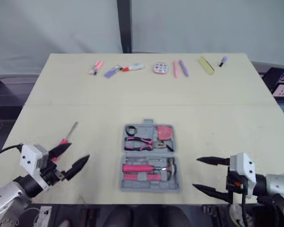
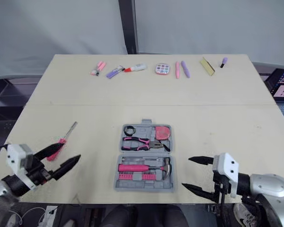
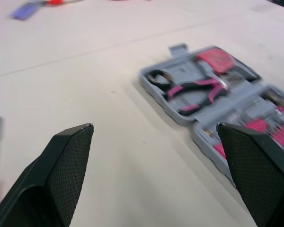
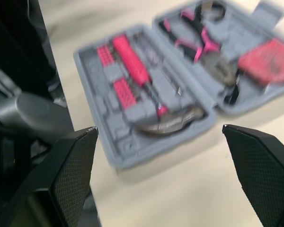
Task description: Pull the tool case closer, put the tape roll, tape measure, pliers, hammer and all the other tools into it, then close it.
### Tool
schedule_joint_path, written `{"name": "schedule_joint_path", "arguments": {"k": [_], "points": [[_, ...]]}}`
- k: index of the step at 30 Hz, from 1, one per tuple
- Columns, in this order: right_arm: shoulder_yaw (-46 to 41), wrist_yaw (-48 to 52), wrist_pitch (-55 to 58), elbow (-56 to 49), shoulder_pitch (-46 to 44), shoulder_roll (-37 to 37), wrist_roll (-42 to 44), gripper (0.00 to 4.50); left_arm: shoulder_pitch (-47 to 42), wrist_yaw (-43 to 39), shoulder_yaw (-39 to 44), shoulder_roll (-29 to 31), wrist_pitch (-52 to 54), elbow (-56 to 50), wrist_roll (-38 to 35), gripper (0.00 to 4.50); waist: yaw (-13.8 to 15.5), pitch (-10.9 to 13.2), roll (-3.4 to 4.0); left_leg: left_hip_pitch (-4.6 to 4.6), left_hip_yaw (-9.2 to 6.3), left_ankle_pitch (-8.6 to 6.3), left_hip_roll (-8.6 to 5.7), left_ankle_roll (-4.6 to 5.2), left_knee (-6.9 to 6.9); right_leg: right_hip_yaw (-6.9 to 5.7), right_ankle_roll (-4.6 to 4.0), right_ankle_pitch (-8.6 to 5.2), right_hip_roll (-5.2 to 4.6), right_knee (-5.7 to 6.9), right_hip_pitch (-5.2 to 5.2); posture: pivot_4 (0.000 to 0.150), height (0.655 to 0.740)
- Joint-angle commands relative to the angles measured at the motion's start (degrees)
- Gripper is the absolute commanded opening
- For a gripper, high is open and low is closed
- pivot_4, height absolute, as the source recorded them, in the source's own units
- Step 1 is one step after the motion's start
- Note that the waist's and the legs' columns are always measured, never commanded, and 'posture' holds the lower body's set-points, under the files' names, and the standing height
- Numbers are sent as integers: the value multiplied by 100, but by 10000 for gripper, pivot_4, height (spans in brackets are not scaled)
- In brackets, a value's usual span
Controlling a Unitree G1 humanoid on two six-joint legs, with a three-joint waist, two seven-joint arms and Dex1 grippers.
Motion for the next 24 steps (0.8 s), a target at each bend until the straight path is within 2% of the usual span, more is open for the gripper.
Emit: {"name": "schedule_joint_path", "arguments": {"k": [1,7,10,15,19,24], "points": [[20,122,-333,-56,45,46,95,44573,172,513,92,-55,384,-285,104,45000,-21,1,-1,0,3,0,3,0,0,0,0,0,5,1,0,1500,7400],[84,286,-481,209,22,-82,91,44573,351,663,91,198,702,-24,608,45000,5,0,-1,1,4,0,6,0,1,5,0,0,10,-17,3,1500,7400],[94,341,-505,324,-32,-151,103,44573,-75,766,147,616,886,337,926,45000,45,-1,3,2,-12,1,4,-2,8,1,0,0,10,-33,19,1500,7400],[110,366,-538,416,-94,-206,113,44573,-607,410,246,1178,1008,1098,1071,45000,17,-1,6,3,-27,1,1,-2,2,-3,0,0,10,-42,27,1500,7400],[100,324,-558,455,-134,-218,79,44573,-1042,103,-37,1658,893,2020,1463,45000,-32,1,14,4,-22,1,4,-3,-5,-6,0,0,14,-40,23,1500,7400],[53,238,-550,447,-110,-220,32,44573,-1806,50,-515,1900,1211,2310,1642,45000,5,2,15,4,-25,2,1,-4,4,-3,0,0,10,-5,21,1500,7400]]}}
